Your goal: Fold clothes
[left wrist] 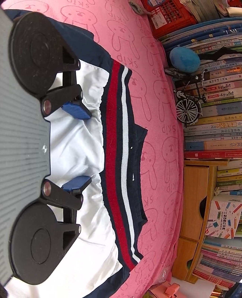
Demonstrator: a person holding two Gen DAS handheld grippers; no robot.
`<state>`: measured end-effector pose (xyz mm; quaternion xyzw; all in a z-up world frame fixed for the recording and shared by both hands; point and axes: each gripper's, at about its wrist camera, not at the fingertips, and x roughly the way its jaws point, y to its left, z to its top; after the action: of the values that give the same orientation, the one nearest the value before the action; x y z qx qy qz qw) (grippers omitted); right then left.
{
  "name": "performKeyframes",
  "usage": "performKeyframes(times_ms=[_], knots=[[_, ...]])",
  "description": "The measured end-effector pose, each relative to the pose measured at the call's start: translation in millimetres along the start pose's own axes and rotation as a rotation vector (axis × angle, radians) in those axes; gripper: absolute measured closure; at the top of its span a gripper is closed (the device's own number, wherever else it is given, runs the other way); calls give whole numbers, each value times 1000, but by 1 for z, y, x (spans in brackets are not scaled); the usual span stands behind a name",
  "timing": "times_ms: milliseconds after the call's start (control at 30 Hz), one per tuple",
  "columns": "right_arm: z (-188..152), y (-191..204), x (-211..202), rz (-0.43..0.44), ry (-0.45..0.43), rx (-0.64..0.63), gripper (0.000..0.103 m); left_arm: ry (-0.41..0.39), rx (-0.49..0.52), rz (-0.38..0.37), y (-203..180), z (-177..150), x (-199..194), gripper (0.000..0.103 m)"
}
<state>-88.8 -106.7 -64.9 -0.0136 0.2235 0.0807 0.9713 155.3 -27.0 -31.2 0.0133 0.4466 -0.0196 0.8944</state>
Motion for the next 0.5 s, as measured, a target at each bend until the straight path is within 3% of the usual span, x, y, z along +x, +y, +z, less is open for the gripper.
performKeyframes(times_ms=[233,367,433,500], knots=[[0,-1,-1,-1,-2,-1,56,7,97,-147,3,-43,-65,43],[-1,-1,-2,-2,-2,-2,56,79,149,-249,-1,-81,-85,43],[-1,-1,-1,-2,-2,-3,56,112,182,-253,-5,-95,-81,43],[-1,-1,-1,-3,-2,-5,56,80,202,-234,-7,-96,-72,41]])
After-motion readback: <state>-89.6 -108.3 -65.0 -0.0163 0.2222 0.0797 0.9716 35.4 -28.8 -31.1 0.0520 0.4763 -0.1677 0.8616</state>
